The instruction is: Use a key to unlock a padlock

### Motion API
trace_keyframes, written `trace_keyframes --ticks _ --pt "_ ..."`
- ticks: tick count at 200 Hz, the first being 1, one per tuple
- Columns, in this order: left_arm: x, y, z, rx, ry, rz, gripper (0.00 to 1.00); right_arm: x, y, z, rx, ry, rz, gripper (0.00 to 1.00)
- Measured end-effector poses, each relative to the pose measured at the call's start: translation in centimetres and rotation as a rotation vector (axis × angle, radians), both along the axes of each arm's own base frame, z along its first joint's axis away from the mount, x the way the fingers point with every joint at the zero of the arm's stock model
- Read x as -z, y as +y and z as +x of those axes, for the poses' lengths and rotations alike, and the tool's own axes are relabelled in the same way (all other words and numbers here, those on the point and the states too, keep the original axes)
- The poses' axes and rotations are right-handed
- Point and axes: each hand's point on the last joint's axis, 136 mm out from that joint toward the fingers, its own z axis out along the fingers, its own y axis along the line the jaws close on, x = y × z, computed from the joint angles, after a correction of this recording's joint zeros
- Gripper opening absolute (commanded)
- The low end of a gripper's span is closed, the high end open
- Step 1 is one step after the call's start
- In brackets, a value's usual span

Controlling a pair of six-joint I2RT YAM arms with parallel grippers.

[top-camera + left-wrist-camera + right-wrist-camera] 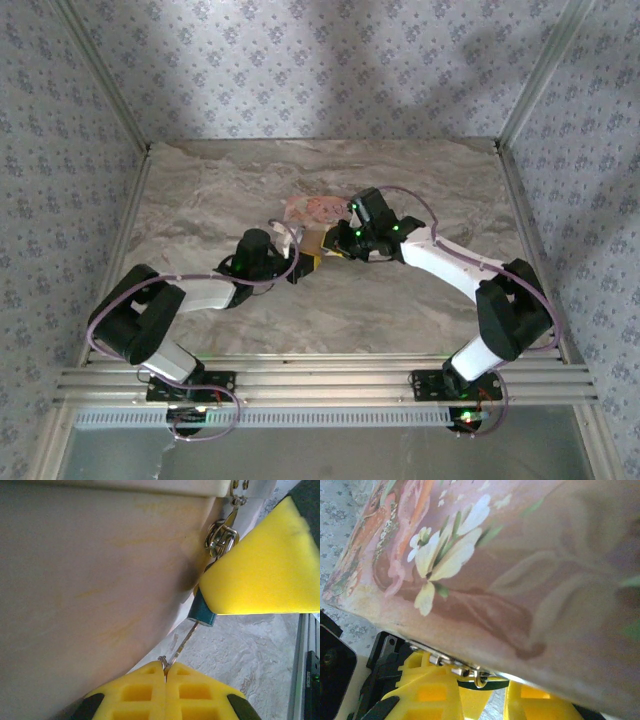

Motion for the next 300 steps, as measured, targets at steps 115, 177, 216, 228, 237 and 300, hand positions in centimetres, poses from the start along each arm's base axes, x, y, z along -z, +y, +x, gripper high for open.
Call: trace_keyframes --ticks 115,177,216,228,237,300 --pt "-1.5 -0.7 -0.9 0.058 -0.004 -0.077 0.0 -0.2 0.0 -0.7 -0.044 0.003 -0.029 0.0" --pt "-1.7 -0.8 -0.9 0.049 0.02 -0.097 0.0 -0.3 0.0 -0.6 -0.046 -0.006 -0.03 0.0" --pt "-1.5 -0.7 -0.9 0.042 0.02 -0.093 0.0 -0.3 0.1 -0.6 -0.045 -0.015 -0.036 0.0" --pt "-1.1 -0.4 -1.1 0.035 0.018 -0.092 0.0 0.0 0.3 -0.8 -0.049 -0.02 -0.04 0.01" --pt "-0.6 -0.2 -1.4 0.031 0.019 -0.089 0.0 0.4 0.5 -1.2 -0.057 -0.022 -0.043 0.01" --pt "5.3 1.4 -4.3 0.001 0.104 -0.039 0.0 6.2 2.0 -3.8 -0.098 0.028 -0.107 0.12"
